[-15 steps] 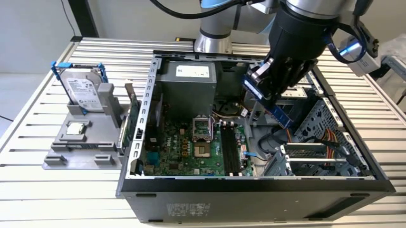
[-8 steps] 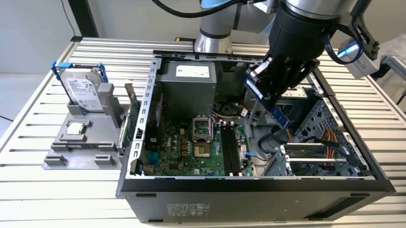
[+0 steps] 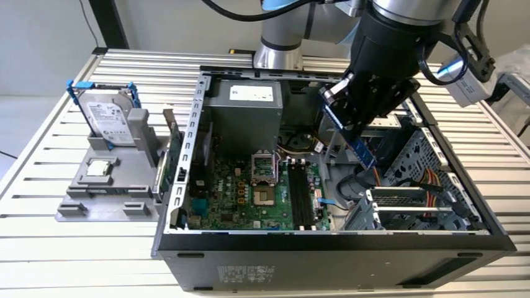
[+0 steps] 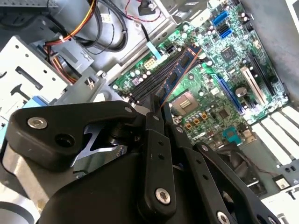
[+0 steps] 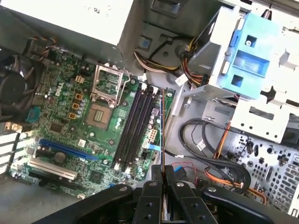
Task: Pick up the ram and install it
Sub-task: 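Insert the ram into the slot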
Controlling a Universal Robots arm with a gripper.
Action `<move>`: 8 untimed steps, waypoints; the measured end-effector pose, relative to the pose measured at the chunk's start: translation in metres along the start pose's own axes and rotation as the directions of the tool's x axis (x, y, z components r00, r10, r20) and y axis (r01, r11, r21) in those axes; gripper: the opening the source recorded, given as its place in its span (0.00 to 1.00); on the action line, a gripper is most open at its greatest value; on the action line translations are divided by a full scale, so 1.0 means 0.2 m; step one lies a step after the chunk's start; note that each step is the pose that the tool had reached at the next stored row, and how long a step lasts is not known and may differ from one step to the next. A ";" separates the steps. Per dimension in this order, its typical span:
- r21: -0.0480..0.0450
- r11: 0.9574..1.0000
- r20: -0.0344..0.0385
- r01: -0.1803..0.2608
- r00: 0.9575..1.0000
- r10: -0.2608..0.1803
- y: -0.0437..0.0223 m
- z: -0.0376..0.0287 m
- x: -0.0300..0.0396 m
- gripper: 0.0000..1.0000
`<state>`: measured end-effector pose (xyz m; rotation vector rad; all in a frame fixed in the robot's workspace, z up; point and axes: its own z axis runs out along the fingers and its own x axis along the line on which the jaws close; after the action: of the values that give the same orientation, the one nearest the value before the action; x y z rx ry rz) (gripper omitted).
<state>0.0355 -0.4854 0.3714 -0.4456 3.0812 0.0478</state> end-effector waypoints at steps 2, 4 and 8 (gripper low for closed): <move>0.001 1.000 0.001 -0.019 1.000 0.019 0.000 0.001 0.000 0.00; 0.001 0.999 0.001 -0.040 0.999 0.040 0.000 0.001 0.000 0.00; 0.002 0.997 0.002 -0.081 0.997 0.081 0.000 0.002 0.000 0.00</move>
<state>0.0355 -0.4854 0.3709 -0.3202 3.0955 0.0460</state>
